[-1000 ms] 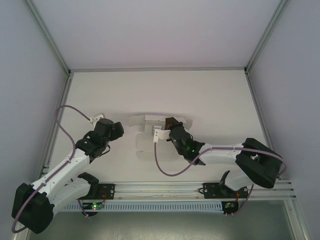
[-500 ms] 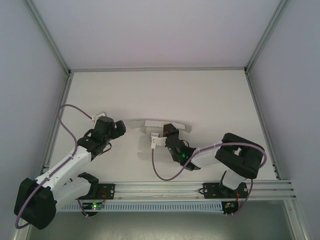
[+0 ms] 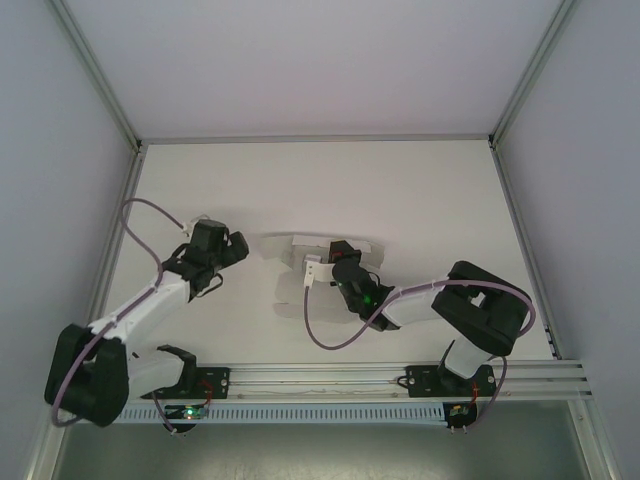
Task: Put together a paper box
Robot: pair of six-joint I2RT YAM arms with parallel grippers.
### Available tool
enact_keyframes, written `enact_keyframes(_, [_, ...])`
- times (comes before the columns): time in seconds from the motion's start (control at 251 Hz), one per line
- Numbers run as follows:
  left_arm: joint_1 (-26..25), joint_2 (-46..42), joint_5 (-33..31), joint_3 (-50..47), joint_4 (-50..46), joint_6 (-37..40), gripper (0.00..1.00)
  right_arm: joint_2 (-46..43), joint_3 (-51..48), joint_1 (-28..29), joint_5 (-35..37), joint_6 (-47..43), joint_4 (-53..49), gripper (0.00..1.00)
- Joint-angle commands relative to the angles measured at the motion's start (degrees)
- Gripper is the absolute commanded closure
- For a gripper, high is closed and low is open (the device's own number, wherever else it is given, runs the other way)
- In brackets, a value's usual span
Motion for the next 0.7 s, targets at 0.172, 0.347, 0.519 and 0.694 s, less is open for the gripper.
enact_keyframes(0.172, [3.1, 12.2, 4.7, 6.2, 9.4, 4.5, 0.0, 3.1, -0.2, -1.4, -3.5, 3.4, -6.3, 1.0])
enact_keyframes(0.347, [3.4, 17.0, 12.6, 6.1, 16.2, 9.6, 0.0, 2.5, -0.5, -1.4, -3.4, 4.0, -6.7, 1.0])
enact_keyframes(0.519, [3.1, 18.2, 28.5, 2.2, 28.1, 14.4, 0.17, 2.8, -0.1, -1.4, -2.1, 4.3, -6.5, 1.0])
enact_keyframes(0.694, [2.3, 16.8, 39.3, -2.7, 36.5, 16.5, 0.32, 0.9, -0.7, -1.2, -1.7, 4.4, -5.8, 1.0])
